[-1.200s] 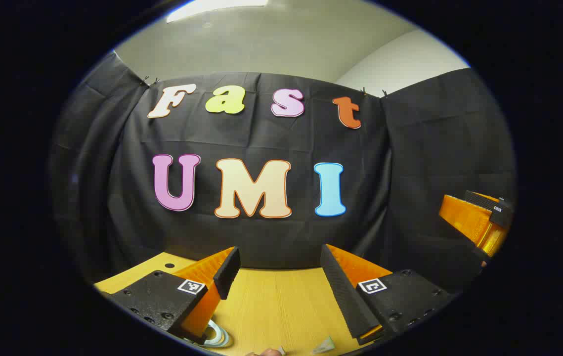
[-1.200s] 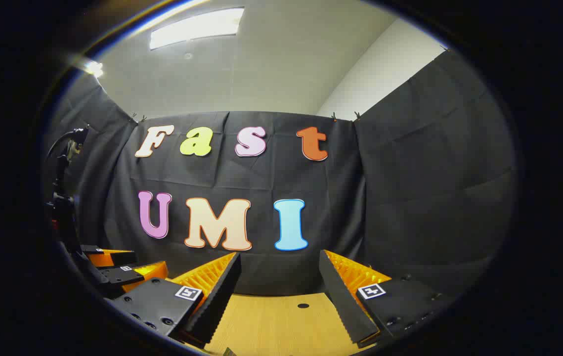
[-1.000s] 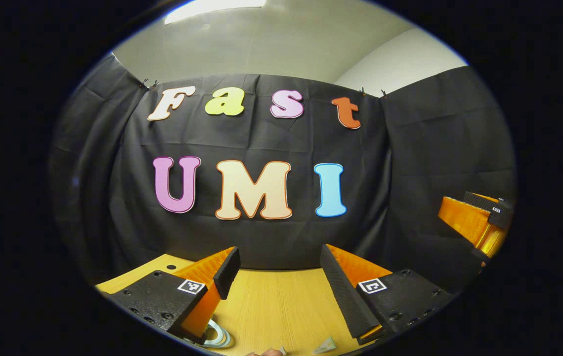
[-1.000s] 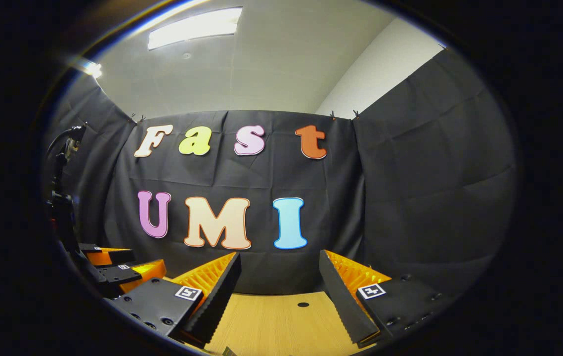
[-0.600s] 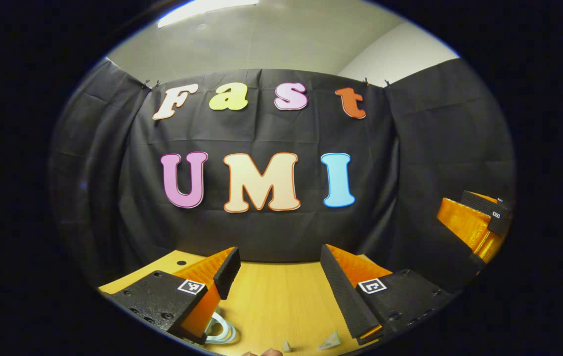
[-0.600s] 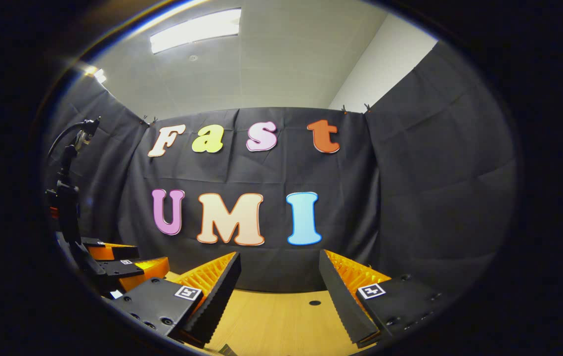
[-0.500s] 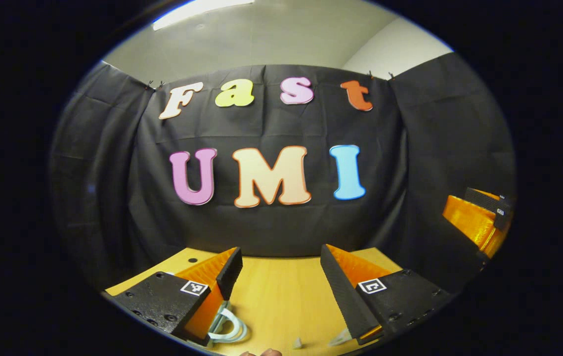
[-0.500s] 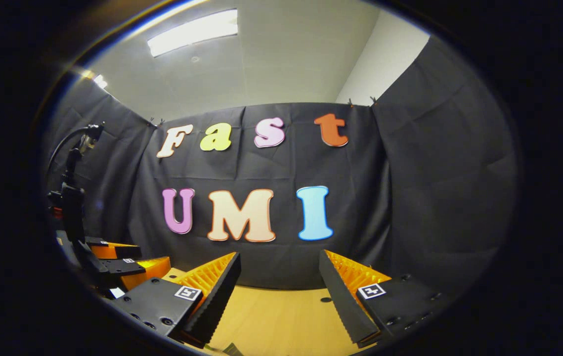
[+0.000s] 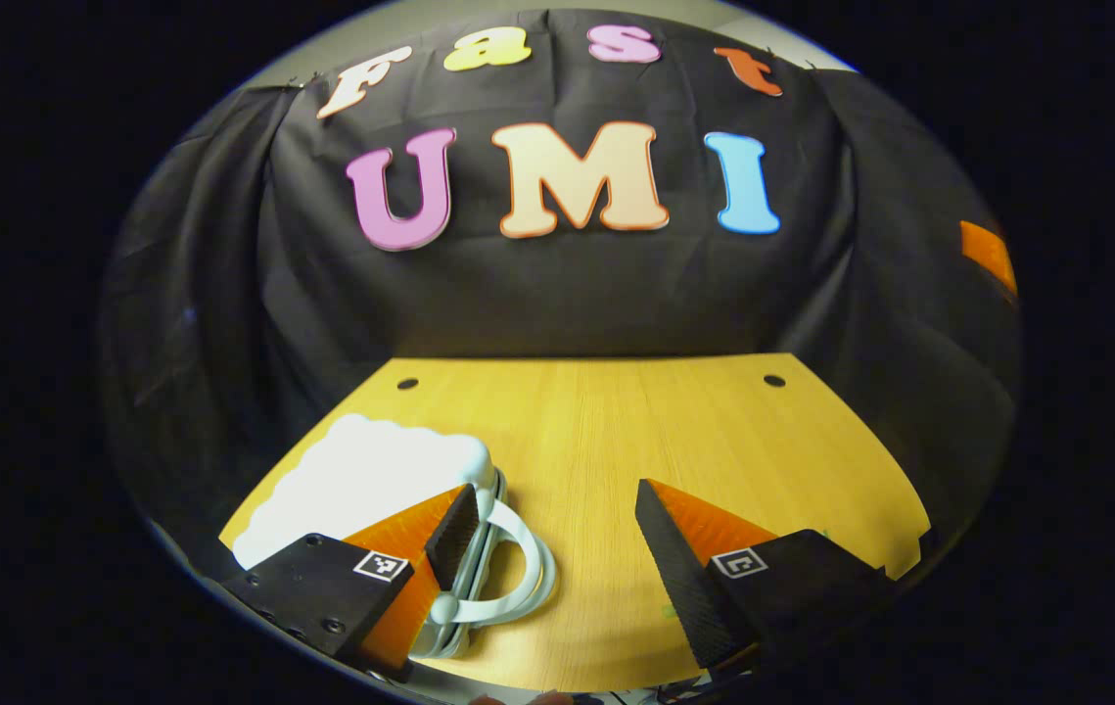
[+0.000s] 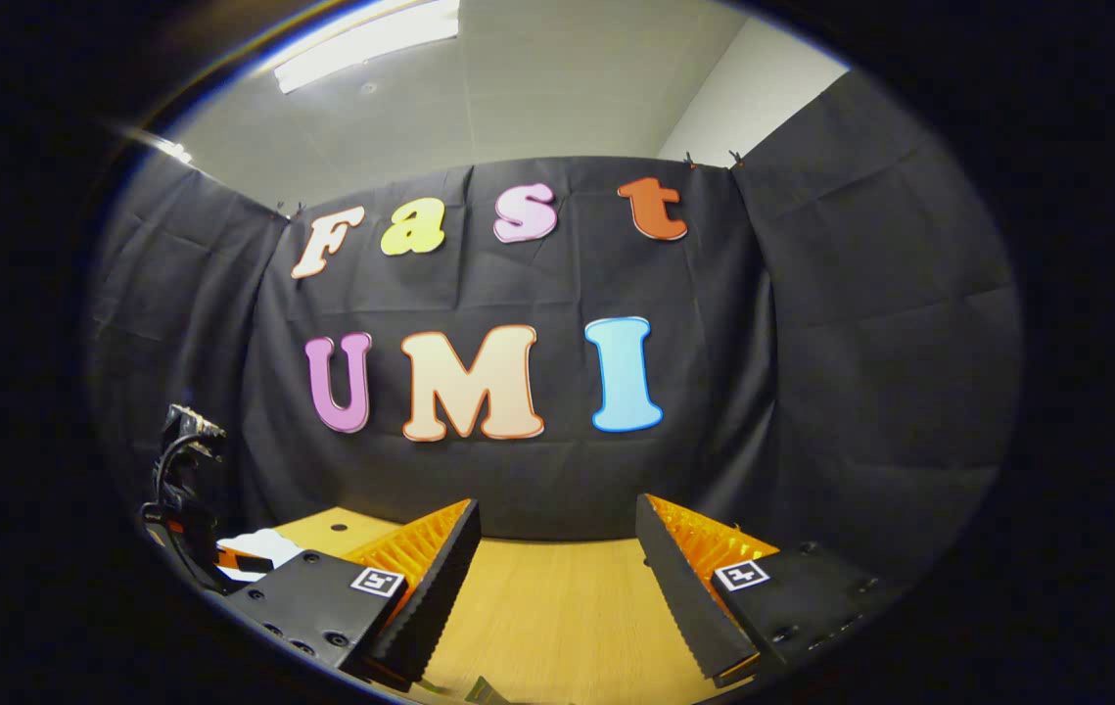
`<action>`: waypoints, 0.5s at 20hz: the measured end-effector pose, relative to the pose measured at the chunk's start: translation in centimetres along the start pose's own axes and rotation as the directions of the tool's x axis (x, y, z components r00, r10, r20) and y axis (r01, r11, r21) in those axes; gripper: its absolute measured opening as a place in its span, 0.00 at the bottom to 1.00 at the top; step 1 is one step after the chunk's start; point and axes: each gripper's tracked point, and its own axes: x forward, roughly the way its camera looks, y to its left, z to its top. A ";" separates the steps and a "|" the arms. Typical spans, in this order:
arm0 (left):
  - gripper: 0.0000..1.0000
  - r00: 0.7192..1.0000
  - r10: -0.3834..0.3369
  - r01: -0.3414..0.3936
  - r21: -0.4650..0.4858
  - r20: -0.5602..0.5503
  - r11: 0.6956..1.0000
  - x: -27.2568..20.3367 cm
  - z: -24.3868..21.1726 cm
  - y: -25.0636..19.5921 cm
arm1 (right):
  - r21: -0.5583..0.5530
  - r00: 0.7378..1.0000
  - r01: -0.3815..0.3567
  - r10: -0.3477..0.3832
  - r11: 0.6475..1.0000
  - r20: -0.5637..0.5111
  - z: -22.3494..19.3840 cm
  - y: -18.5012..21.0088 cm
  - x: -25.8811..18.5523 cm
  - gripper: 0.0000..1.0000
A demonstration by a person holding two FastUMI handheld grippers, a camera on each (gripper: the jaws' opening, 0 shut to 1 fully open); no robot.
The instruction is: First open the suitcase, pack the skin care products into it, and then close the suitcase.
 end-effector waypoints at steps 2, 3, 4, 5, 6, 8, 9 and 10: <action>0.96 0.997 -0.016 0.013 -0.039 -0.074 0.999 1.7 -2.2 0.3 | -0.017 1.000 0.023 -0.023 1.000 -0.011 0.1 0.0 0.2 0.99; 0.97 0.994 -0.020 0.014 -0.055 -0.107 0.998 2.2 -3.1 0.5 | -0.031 0.999 0.035 -0.036 0.999 -0.017 -0.1 -0.2 0.3 0.98; 0.97 0.991 -0.025 0.015 -0.073 -0.132 0.997 2.6 -3.7 0.8 | -0.045 0.999 0.045 -0.046 0.998 -0.026 -0.3 -0.2 0.3 0.98; 0.97 0.988 -0.035 0.022 -0.087 -0.152 0.996 3.0 -4.3 0.8 | -0.058 0.998 0.053 -0.055 0.997 -0.033 -0.5 -0.2 0.3 0.98; 0.97 0.983 -0.036 0.020 -0.090 -0.178 0.996 3.3 -5.0 1.0 | -0.069 0.997 0.057 -0.060 0.996 -0.042 -0.7 0.0 0.4 0.96; 0.97 0.974 -0.039 0.020 -0.088 -0.223 0.996 4.0 -6.4 1.2 | -0.088 0.996 0.061 -0.066 0.994 -0.060 -1.2 0.4 0.3 0.97; 0.97 0.968 -0.046 0.024 -0.092 -0.245 0.995 4.4 -6.9 1.2 | -0.094 0.995 0.063 -0.069 0.994 -0.069 -1.5 0.4 0.3 0.98; 0.97 0.964 -0.060 0.035 -0.102 -0.260 0.994 4.8 -7.4 1.2 | -0.100 0.995 0.066 -0.073 0.993 -0.075 -1.6 0.6 0.2 0.98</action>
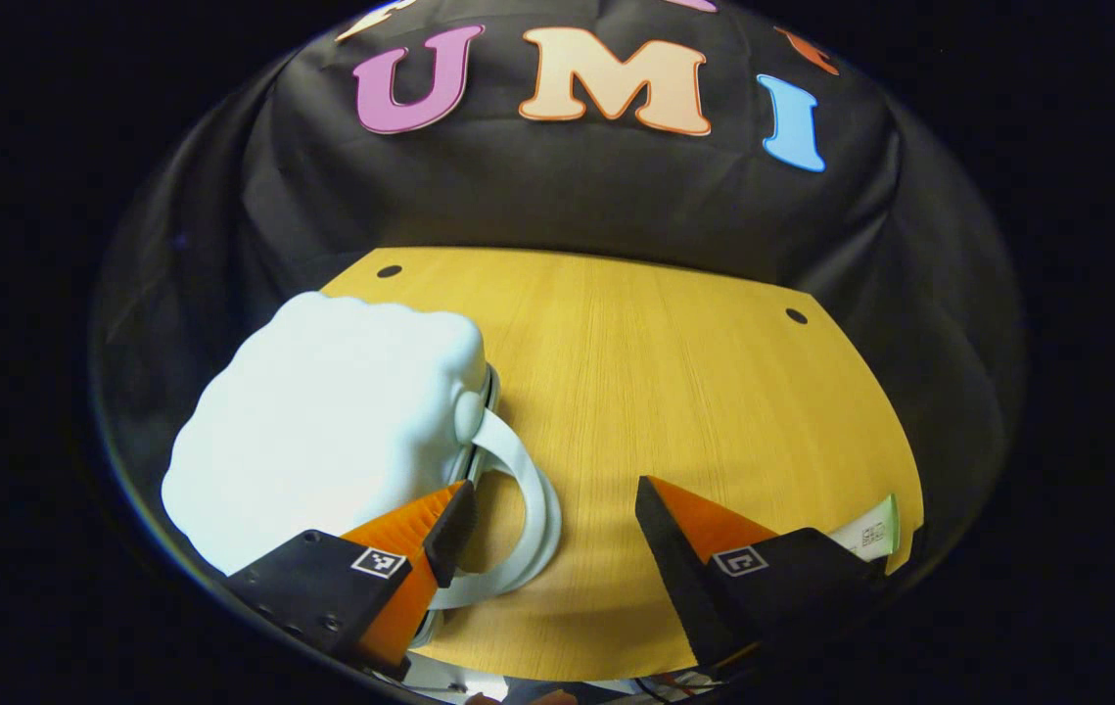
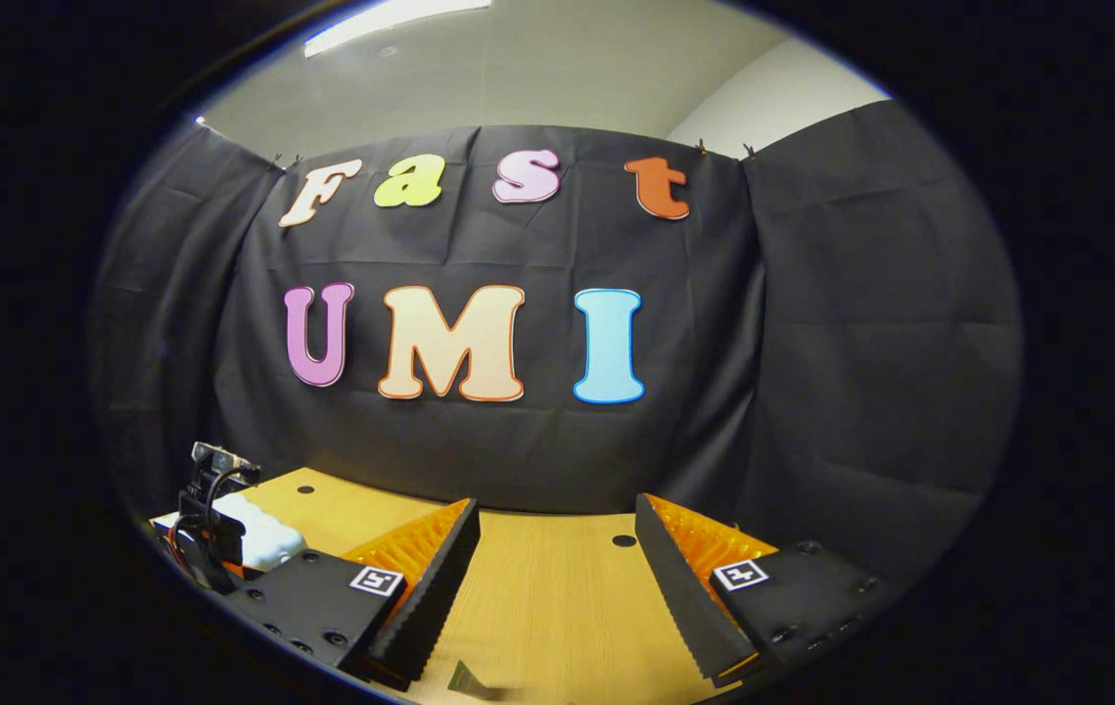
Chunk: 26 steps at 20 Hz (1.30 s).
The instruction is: First open the suitcase, pack the skin care products into it, and then close the suitcase.
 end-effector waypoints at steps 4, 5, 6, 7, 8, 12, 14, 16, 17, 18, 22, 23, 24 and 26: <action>0.97 0.998 -0.021 0.021 0.001 -0.054 1.000 1.9 -0.9 0.3 | -0.025 1.000 -0.002 0.002 1.000 0.008 0.1 0.9 -0.4 0.98; 0.93 0.997 -0.029 0.030 0.004 -0.066 1.000 2.3 -1.0 0.1 | -0.035 1.000 -0.003 0.003 0.999 0.007 -0.1 1.1 -0.4 0.98; 0.90 0.996 -0.041 0.042 0.009 -0.079 0.999 2.8 -1.4 -0.2 | -0.042 1.000 -0.005 0.005 0.999 0.004 -0.2 1.2 -0.4 0.98; 0.90 0.994 -0.045 0.046 0.007 -0.100 0.999 3.3 -1.8 -0.2 | -0.045 1.000 -0.008 0.008 0.999 0.000 -0.4 1.4 -0.4 0.98; 0.90 0.991 -0.051 0.051 -0.001 -0.124 0.999 3.7 -2.3 -0.3 | -0.046 1.000 -0.008 0.007 0.999 -0.002 -0.6 1.3 -0.5 0.98; 0.80 0.982 -0.053 0.050 -0.018 -0.180 0.999 4.8 -3.6 -0.2 | -0.038 1.000 0.008 -0.008 0.999 -0.012 -1.1 0.6 -0.8 0.98; 0.68 0.979 -0.052 0.048 -0.023 -0.198 0.999 4.8 -3.9 -0.1 | -0.027 1.000 0.016 -0.017 0.999 -0.017 -1.5 0.2 -0.8 0.98; 0.47 0.978 -0.030 0.031 0.002 -0.206 1.000 4.7 -4.0 0.4 | -0.019 1.000 0.021 -0.022 1.000 -0.021 -1.6 -0.1 -0.8 0.99; 0.42 0.976 -0.019 0.022 0.014 -0.215 1.000 4.7 -4.1 0.7 | -0.014 0.999 0.021 -0.021 1.000 -0.024 -1.9 -0.2 -0.9 0.99; 0.34 0.973 -0.004 0.011 0.029 -0.229 1.000 4.7 -4.4 1.0 | -0.009 0.999 0.018 -0.018 1.000 -0.027 -2.1 -0.2 -0.9 0.99; 0.09 0.964 -0.029 0.046 0.058 -0.264 0.997 4.0 -4.0 0.9 | 0.000 1.000 0.010 -0.010 1.000 -0.021 -2.4 -0.2 -0.9 0.99; 0.08 0.965 -0.026 0.045 0.068 -0.260 0.997 3.7 -3.7 0.9 | 0.009 1.000 0.003 -0.003 1.000 -0.021 -2.6 0.0 -0.9 0.99; 0.05 0.968 -0.015 0.040 0.093 -0.251 0.995 3.4 -3.4 0.8 | 0.022 1.000 -0.002 0.002 1.000 -0.022 -2.7 0.2 -1.0 1.00; 0.02 0.976 0.001 0.027 0.121 -0.219 0.992 2.6 -2.3 0.9 | 0.049 1.000 -0.018 0.019 0.999 -0.020 -2.8 0.5 -0.9 0.99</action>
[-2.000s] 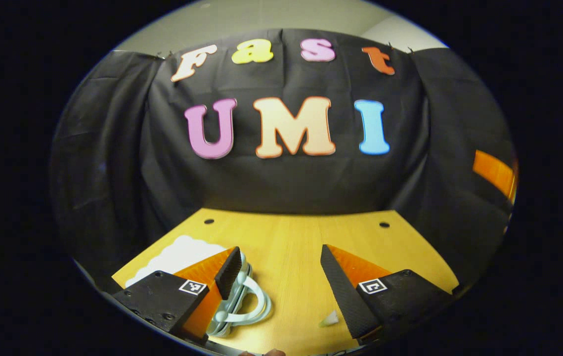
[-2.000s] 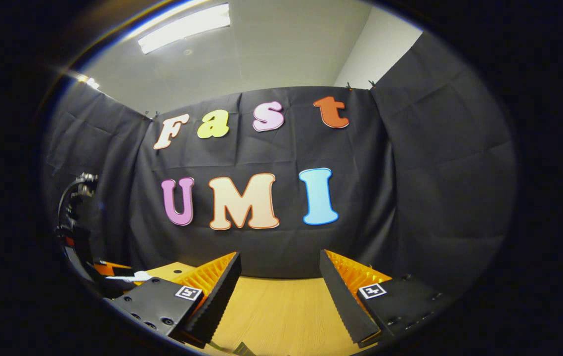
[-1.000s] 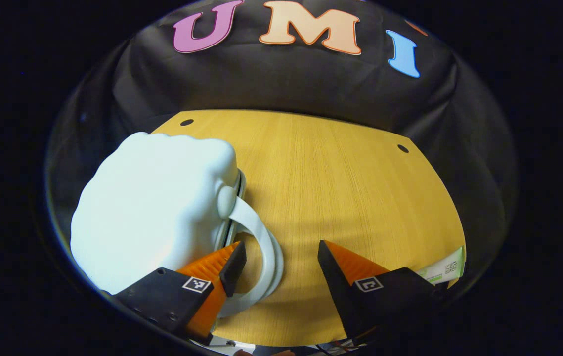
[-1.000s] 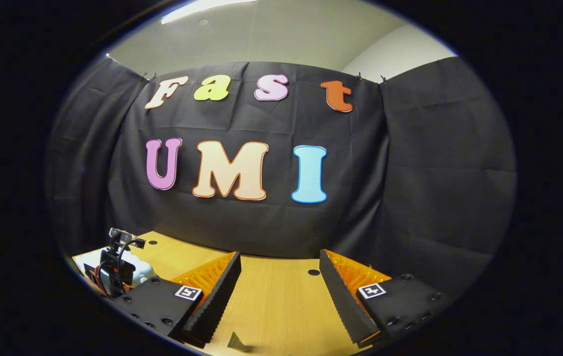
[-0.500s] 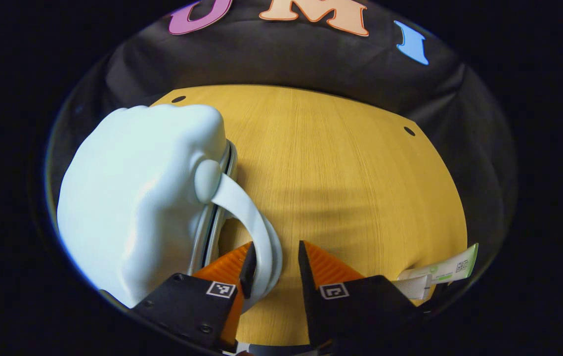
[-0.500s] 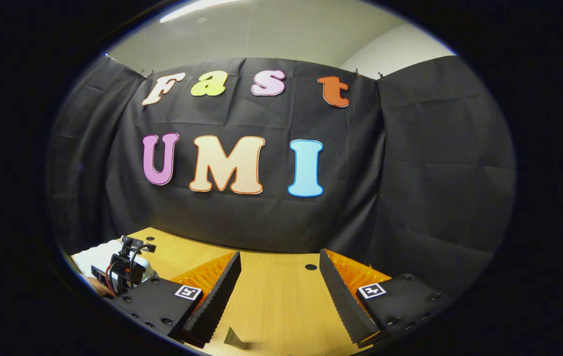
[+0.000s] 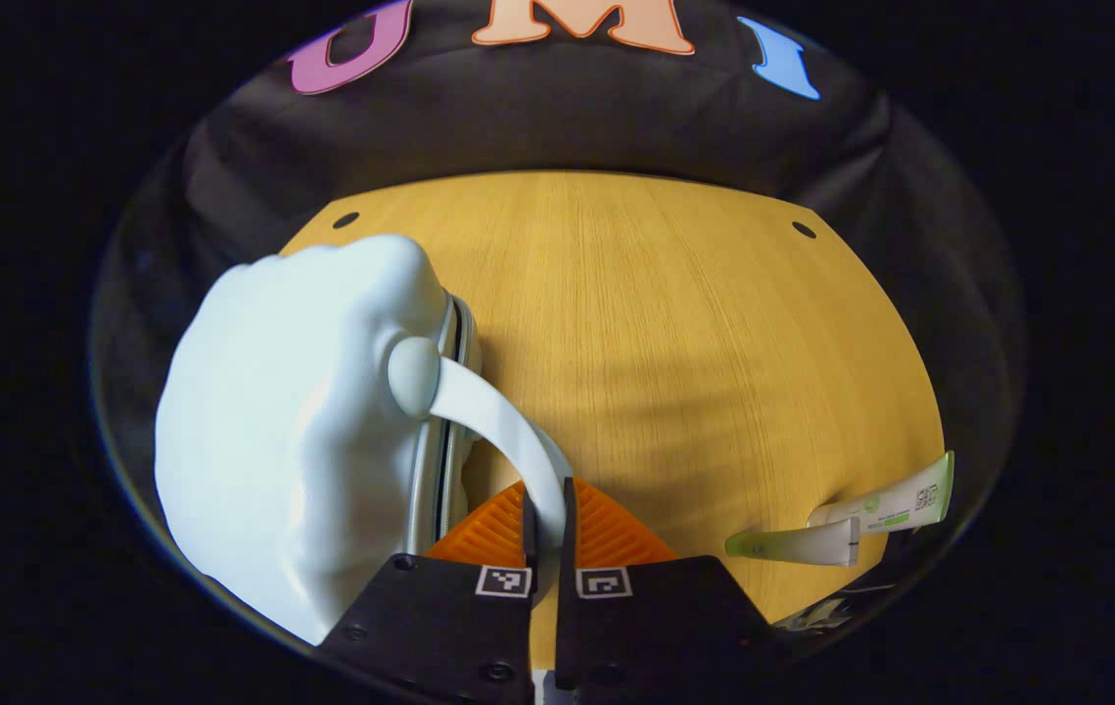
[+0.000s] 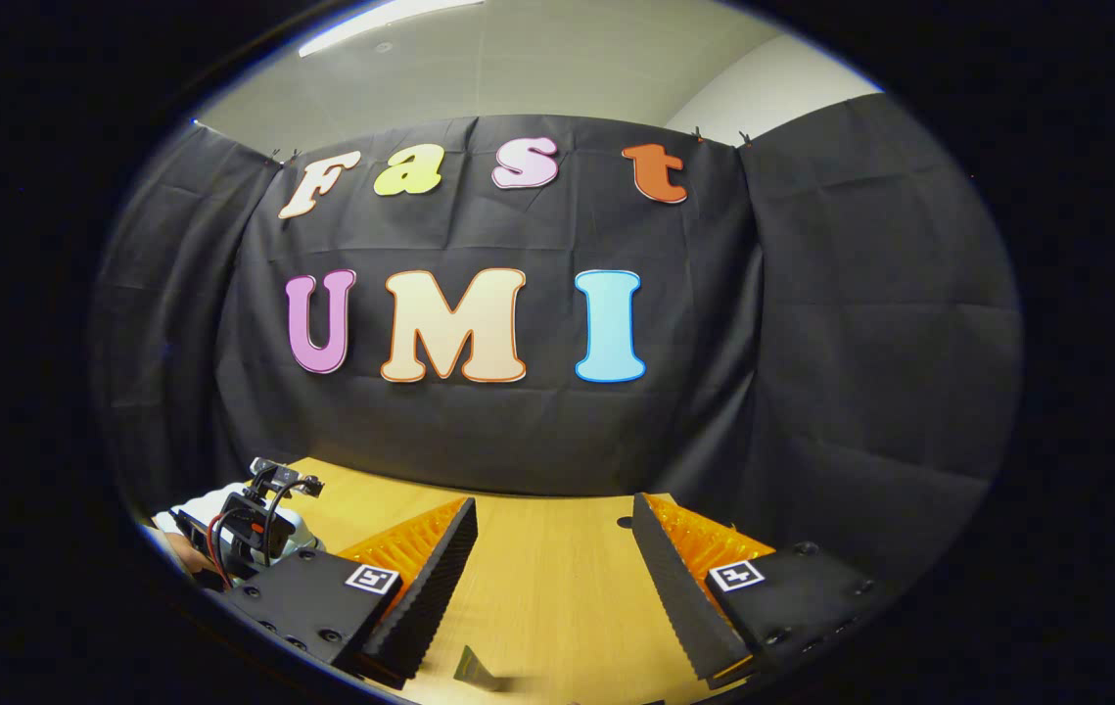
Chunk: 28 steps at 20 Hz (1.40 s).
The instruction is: First open the suitcase, pack the skin care products into it, and then close the suitcase.
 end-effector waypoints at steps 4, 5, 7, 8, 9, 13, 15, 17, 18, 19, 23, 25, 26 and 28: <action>0.01 0.999 -0.025 0.026 -0.030 0.036 0.999 -2.5 1.7 0.5 | 0.023 0.999 -0.040 0.039 0.999 0.007 -0.4 1.1 -0.1 0.99; 0.01 0.999 -0.017 0.018 -0.025 0.050 1.000 -3.2 2.2 0.7 | 0.023 0.999 -0.048 0.047 0.999 0.012 -0.4 1.5 -0.2 0.99; 0.01 0.997 -0.008 0.009 -0.008 0.081 1.000 -4.5 3.4 0.4 | 0.016 0.998 -0.061 0.060 0.998 0.022 -0.4 2.1 -0.1 0.99; 0.01 0.995 -0.004 0.004 0.002 0.095 1.000 -5.5 4.0 0.2 | 0.010 0.997 -0.065 0.065 0.998 0.031 -0.2 2.4 -0.2 0.99; 0.01 0.994 0.001 -0.003 0.013 0.106 1.000 -6.2 4.6 0.2 | 0.005 0.997 -0.069 0.068 0.998 0.040 0.0 2.7 -0.2 0.99; 0.01 0.987 0.013 -0.011 -0.017 0.162 1.000 -9.2 6.5 0.9 | 0.009 0.994 -0.090 0.089 0.996 0.058 0.0 4.3 -0.1 0.99; 0.01 0.981 0.023 -0.020 -0.015 0.193 1.000 -10.4 7.1 2.0 | 0.006 0.994 -0.093 0.093 0.996 0.062 -0.1 4.9 0.0 0.99; 0.01 0.974 0.037 -0.034 -0.016 0.222 0.999 -11.8 8.0 2.6 | 0.008 0.993 -0.092 0.091 0.996 0.072 0.1 5.6 0.3 0.99; 0.01 0.971 0.044 -0.041 -0.017 0.237 0.999 -12.8 8.4 2.7 | 0.012 0.993 -0.094 0.093 0.995 0.074 0.1 6.1 0.5 0.99; 0.01 0.966 0.052 -0.050 -0.014 0.253 0.999 -13.7 8.6 3.2 | 0.016 0.993 -0.097 0.095 0.995 0.074 -0.2 6.6 0.7 0.99; 0.01 0.951 0.088 -0.089 -0.009 0.297 0.996 -16.0 10.4 9.2 | 0.022 0.993 -0.101 0.099 0.995 0.071 -0.6 9.0 1.4 0.99; 0.01 0.940 0.113 -0.114 -0.017 0.321 0.993 -16.4 11.1 11.8 | 0.015 0.992 -0.099 0.098 0.995 0.075 -0.6 10.3 1.7 0.99; 0.01 0.936 0.129 -0.128 -0.022 0.327 0.991 -17.0 11.2 13.3 | 0.012 0.992 -0.099 0.098 0.995 0.078 -0.6 11.0 1.8 0.99; 0.01 0.923 0.165 -0.162 -0.037 0.347 0.986 -17.5 11.7 16.2 | 0.008 0.992 -0.095 0.094 0.995 0.081 -0.6 12.1 1.9 0.99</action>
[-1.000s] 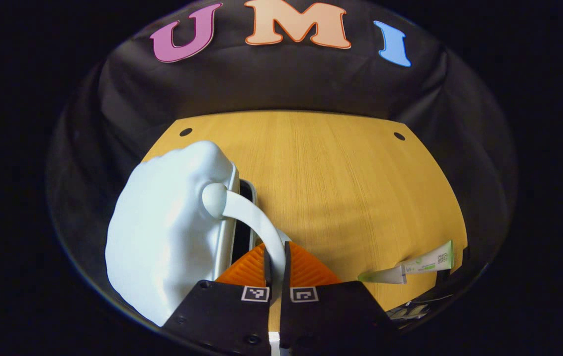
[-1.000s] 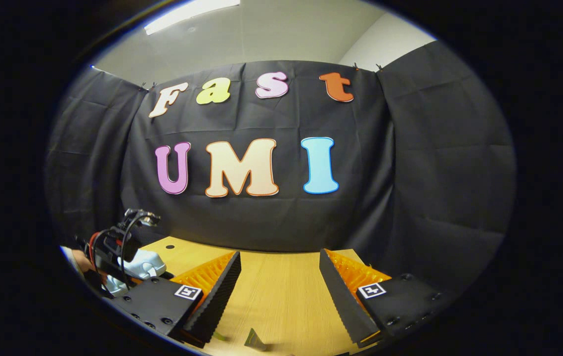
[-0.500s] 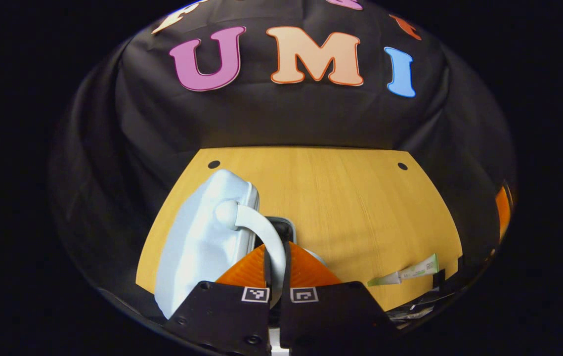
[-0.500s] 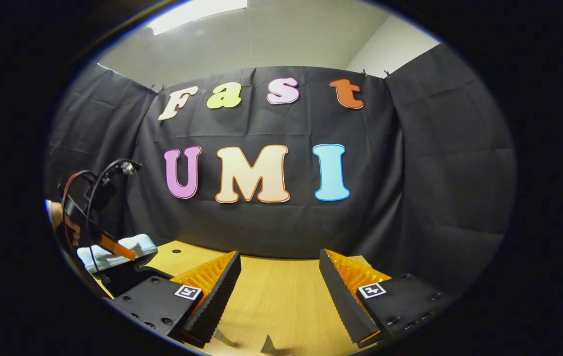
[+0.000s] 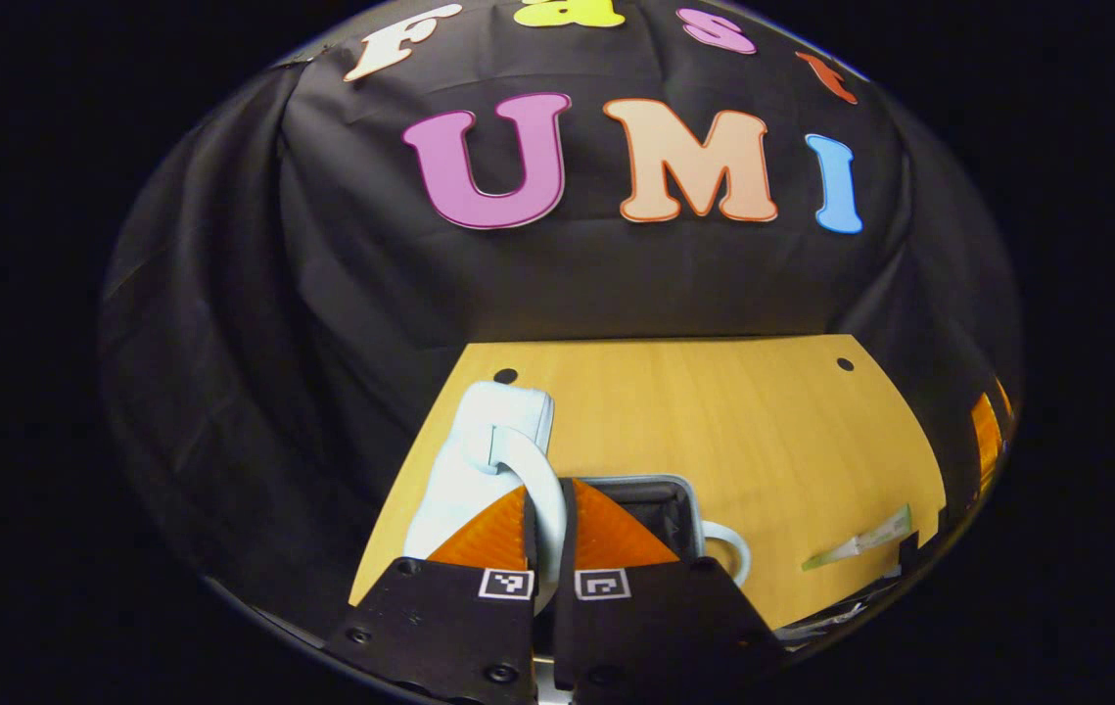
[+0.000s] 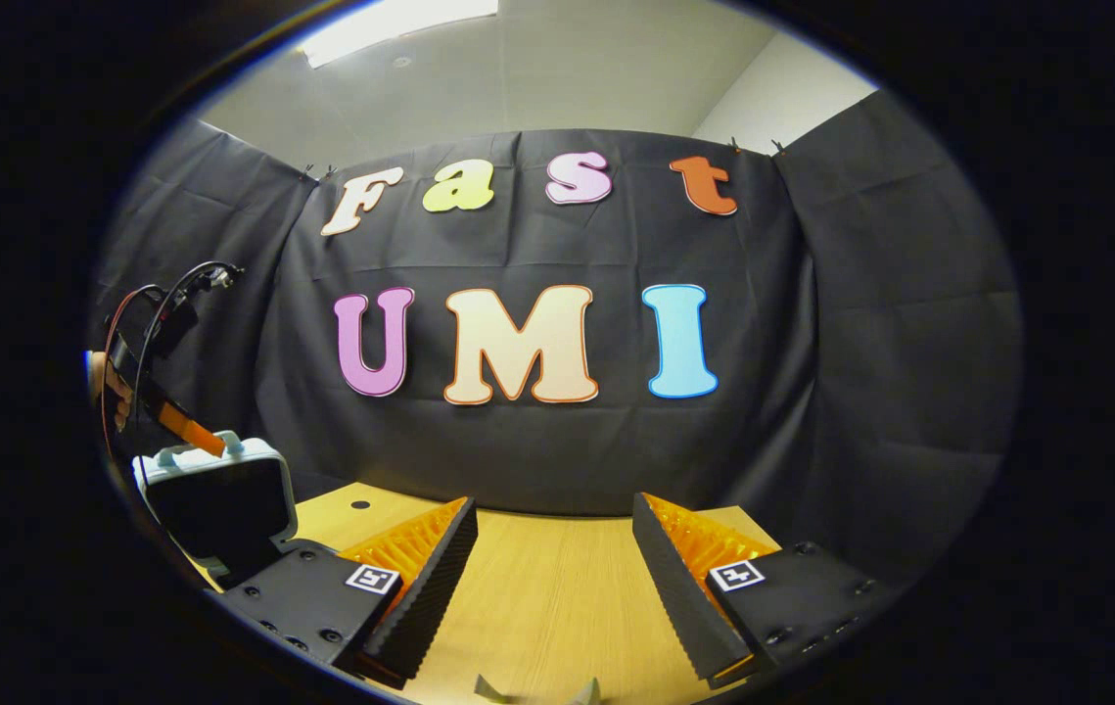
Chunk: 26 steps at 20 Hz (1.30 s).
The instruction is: First open the suitcase, pack the skin care products into it, and then close the suitcase.
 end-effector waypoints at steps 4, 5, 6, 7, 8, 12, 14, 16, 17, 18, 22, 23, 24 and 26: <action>0.01 0.995 0.101 -0.102 0.030 0.024 0.994 0.4 0.5 6.4 | -0.019 1.000 0.012 -0.012 1.000 0.003 0.0 2.0 0.5 0.98; 0.01 0.993 0.112 -0.113 0.027 0.029 0.993 0.6 0.6 7.6 | -0.025 1.000 0.016 -0.016 1.000 0.003 -0.2 2.4 0.5 0.98; 0.01 0.992 0.119 -0.120 0.020 0.037 0.993 0.9 0.5 8.6 | -0.030 1.000 0.020 -0.019 0.999 0.002 -0.1 2.8 0.6 0.98; 0.01 0.991 0.129 -0.130 0.014 0.043 0.991 1.1 0.5 9.7 | -0.038 1.000 0.021 -0.021 0.999 0.003 -0.1 3.2 0.7 0.98; 0.01 0.988 0.145 -0.145 0.012 0.049 0.989 1.3 0.4 10.9 | -0.049 1.000 0.028 -0.028 0.998 0.006 0.1 3.4 0.8 0.99; 0.01 0.984 0.166 -0.164 -0.031 0.064 0.986 2.4 0.3 14.9 | -0.087 0.998 0.058 -0.057 0.995 0.013 0.4 3.5 1.0 0.98; 0.01 0.982 0.179 -0.176 -0.048 0.057 0.983 3.2 -0.3 16.6 | -0.094 0.997 0.074 -0.073 0.993 0.010 0.5 3.3 1.0 0.98; 0.01 0.981 0.190 -0.186 -0.061 0.052 0.981 4.1 -1.0 18.5 | -0.107 0.996 0.084 -0.083 0.991 0.009 0.4 3.4 0.9 0.98; 0.01 0.981 0.191 -0.188 -0.072 0.042 0.979 4.7 -1.3 19.2 | -0.115 0.996 0.091 -0.091 0.989 0.007 0.3 3.3 0.9 0.98; 0.01 0.980 0.195 -0.191 -0.085 0.040 0.978 5.2 -1.7 19.9 | -0.123 0.995 0.095 -0.095 0.988 0.006 0.3 3.3 0.9 0.98; 0.01 0.975 0.220 -0.217 -0.117 0.012 0.969 7.4 -3.8 22.9 | -0.155 0.994 0.102 -0.107 0.983 -0.020 -0.5 3.4 0.7 0.98; 0.01 0.974 0.228 -0.226 -0.120 0.004 0.967 7.9 -4.4 23.5 | -0.163 0.994 0.104 -0.110 0.981 -0.027 -0.7 3.4 0.7 0.98; 0.01 0.973 0.231 -0.230 -0.120 -0.009 0.966 8.6 -5.1 24.0 | -0.171 0.993 0.107 -0.114 0.979 -0.033 -0.8 3.3 0.6 0.98; 0.01 0.968 0.248 -0.249 -0.121 -0.026 0.961 9.1 -6.5 25.1 | -0.179 0.991 0.117 -0.125 0.977 -0.039 -0.8 2.9 0.8 0.98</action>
